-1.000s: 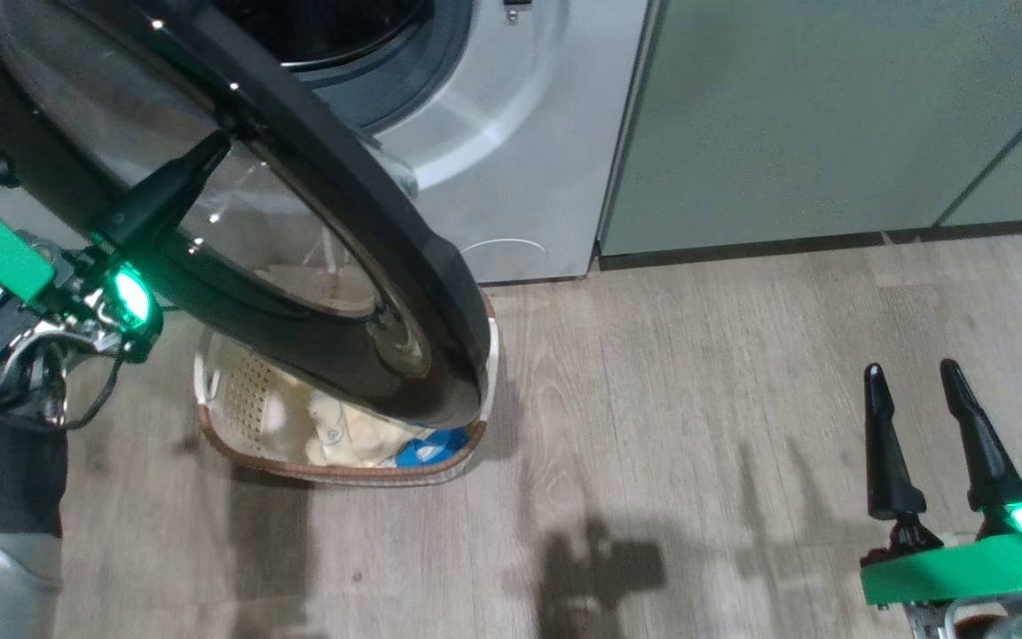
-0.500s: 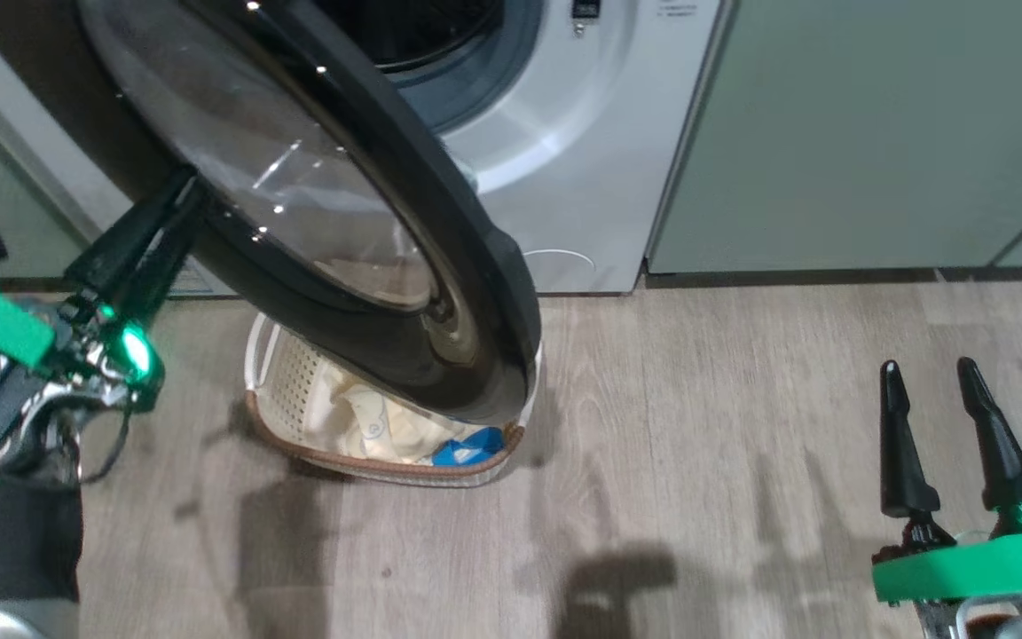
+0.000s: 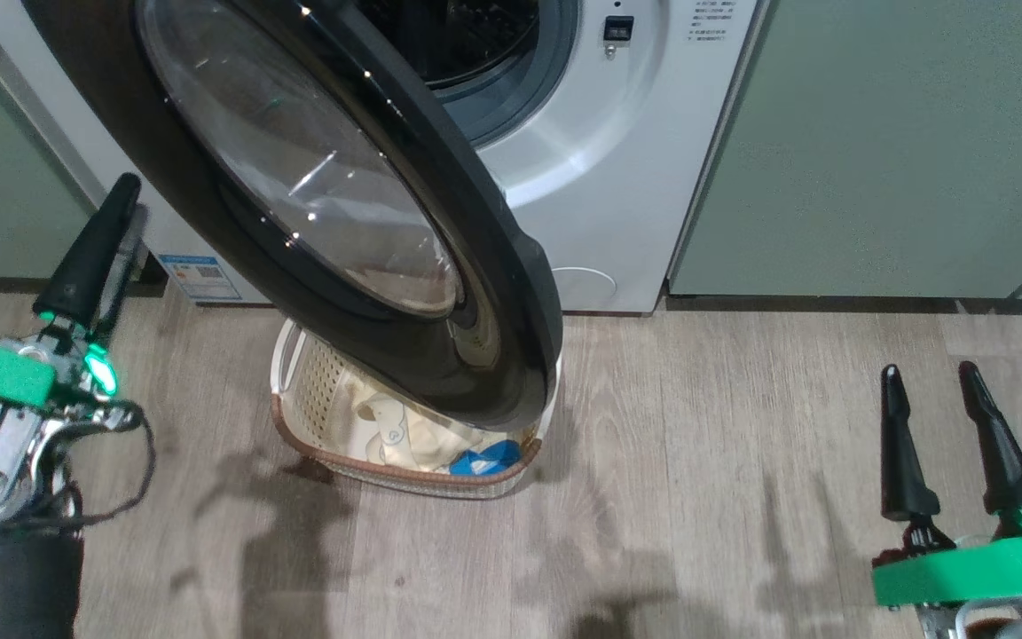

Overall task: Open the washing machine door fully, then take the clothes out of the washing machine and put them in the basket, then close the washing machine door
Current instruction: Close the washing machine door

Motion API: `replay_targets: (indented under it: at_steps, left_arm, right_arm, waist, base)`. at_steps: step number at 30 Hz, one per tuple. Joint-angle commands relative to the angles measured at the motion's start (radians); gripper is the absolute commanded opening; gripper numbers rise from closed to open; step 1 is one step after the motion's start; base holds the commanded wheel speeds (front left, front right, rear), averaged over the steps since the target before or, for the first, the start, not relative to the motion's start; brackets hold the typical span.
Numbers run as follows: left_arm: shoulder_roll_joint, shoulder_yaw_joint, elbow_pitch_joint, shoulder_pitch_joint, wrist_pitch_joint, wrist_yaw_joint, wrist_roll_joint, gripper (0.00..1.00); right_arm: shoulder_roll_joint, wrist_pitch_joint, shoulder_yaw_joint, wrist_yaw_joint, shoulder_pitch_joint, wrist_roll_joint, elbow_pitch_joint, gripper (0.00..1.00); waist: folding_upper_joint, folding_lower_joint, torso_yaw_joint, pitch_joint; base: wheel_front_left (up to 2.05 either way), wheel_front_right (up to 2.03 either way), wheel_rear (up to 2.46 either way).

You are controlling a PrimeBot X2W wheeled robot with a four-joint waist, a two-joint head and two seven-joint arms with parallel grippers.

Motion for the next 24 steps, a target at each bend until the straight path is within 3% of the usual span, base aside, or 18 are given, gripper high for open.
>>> replay_targets:
  at_steps: [1,7,14,20,24]
  left_arm:
    - [0.037,0.038,-0.042,-0.010,-0.012,-0.009,0.032,1.00]
    - [0.055,0.010,-0.128,0.088,-0.228,0.011,0.377,1.00]
    - [0.081,-0.064,-0.227,0.209,-0.412,0.084,0.763,1.00]
    - [0.065,-0.134,-0.274,0.312,-0.478,0.160,0.964,1.00]
    - [0.046,-0.178,-0.290,0.368,-0.484,0.198,1.037,1.00]
  right_arm:
    - [-0.002,-0.010,0.018,0.004,-0.007,-0.007,-0.036,1.00]
    - [-0.002,-0.010,0.021,0.004,-0.006,-0.009,-0.034,1.00]
    - [-0.002,-0.010,0.025,0.004,0.010,-0.015,-0.029,1.00]
    - [-0.002,-0.010,0.034,0.004,0.031,-0.023,-0.020,1.00]
    - [-0.002,-0.010,0.044,0.004,0.046,-0.036,-0.010,1.00]
  waist:
    - [-0.0001,0.0001,-0.001,-0.001]
    - [-0.0001,0.0001,-0.005,-0.009]
    - [-0.0001,0.0001,-0.002,-0.026]
    - [-0.0001,0.0001,-0.001,-0.054]
    - [-0.0001,0.0001,0.001,-0.072]
  base:
    - [0.00,0.00,0.00]
    - [0.00,0.00,0.00]
    - [0.00,0.00,0.00]
    - [0.00,0.00,0.00]
    - [0.00,0.00,0.00]
